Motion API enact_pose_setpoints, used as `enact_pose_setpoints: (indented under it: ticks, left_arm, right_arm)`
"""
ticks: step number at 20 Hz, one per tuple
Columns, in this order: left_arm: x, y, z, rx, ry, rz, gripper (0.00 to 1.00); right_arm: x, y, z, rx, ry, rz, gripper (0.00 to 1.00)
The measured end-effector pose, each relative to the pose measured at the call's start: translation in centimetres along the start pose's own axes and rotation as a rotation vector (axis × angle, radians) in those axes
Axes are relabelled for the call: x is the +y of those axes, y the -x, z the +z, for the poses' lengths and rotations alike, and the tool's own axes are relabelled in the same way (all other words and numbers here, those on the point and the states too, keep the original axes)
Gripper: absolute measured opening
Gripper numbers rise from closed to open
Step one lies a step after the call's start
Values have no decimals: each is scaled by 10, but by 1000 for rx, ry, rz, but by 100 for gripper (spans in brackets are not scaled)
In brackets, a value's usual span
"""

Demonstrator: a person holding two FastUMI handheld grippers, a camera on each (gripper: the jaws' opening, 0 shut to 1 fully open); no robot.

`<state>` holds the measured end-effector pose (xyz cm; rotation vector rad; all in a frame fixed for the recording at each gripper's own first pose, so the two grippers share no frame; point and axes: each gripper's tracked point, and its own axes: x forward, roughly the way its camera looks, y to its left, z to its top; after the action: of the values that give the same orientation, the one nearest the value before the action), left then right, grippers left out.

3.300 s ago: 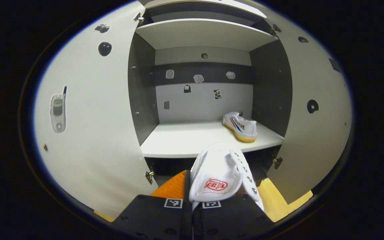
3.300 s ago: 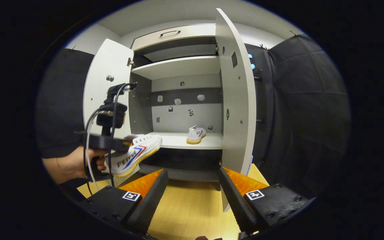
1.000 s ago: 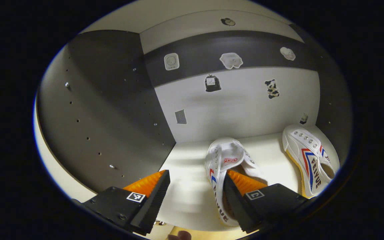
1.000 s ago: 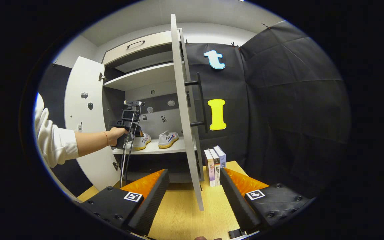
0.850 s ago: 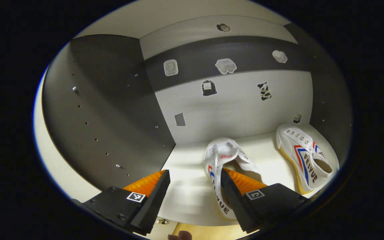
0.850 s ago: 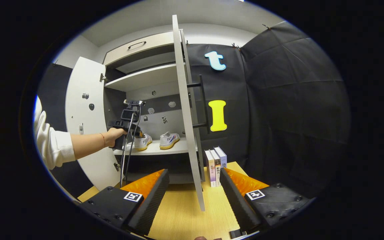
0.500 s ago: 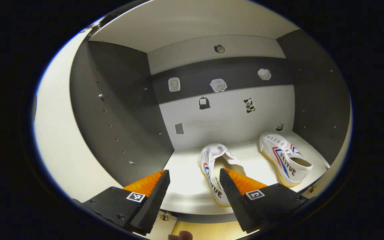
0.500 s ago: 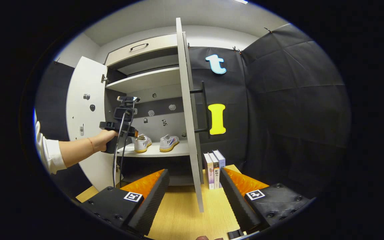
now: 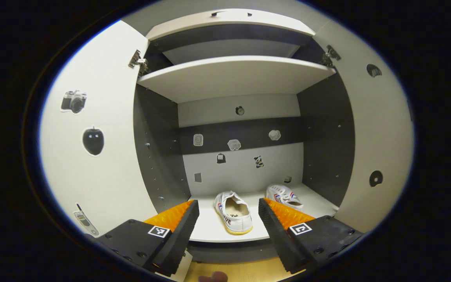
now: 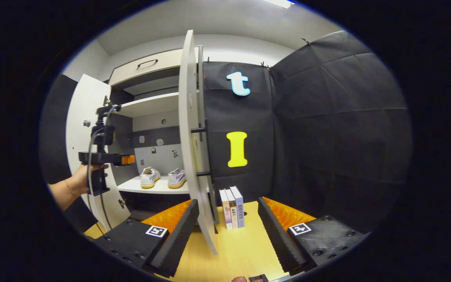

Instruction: Grab one shoe with the right hand and put it into the shoe cabinet, grab the other shoe with the left hand and put it into the shoe cabinet; then close the right door with the right hand and the left door with the left hand.

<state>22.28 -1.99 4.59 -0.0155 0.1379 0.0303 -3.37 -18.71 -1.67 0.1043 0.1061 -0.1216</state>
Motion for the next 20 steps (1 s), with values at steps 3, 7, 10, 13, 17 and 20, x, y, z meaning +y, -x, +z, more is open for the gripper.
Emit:
enact_pose_setpoints:
  ticks: [3,7,10,13,17,20]
  left_arm:
    - [-1,33,12,-39,-19,-18,96]
    - [-6,70,5,-29,-1,-54,96]
    - [1,95,5,-33,-5,-58,96]
    - [10,120,3,-39,-2,-64,96]
    - [19,141,-9,-24,21,-85,96]
    - [21,149,-19,-10,27,-90,96]
  right_arm:
    - [-38,-15,10,2,9,-85,96]
    - [-61,-53,1,82,7,-128,96]
    - [-45,-86,14,82,-10,-94,97]
    - [-26,-107,31,37,2,-63,98]
    - [-2,-120,39,28,8,-27,98]
    - [0,-119,40,13,27,-41,95]
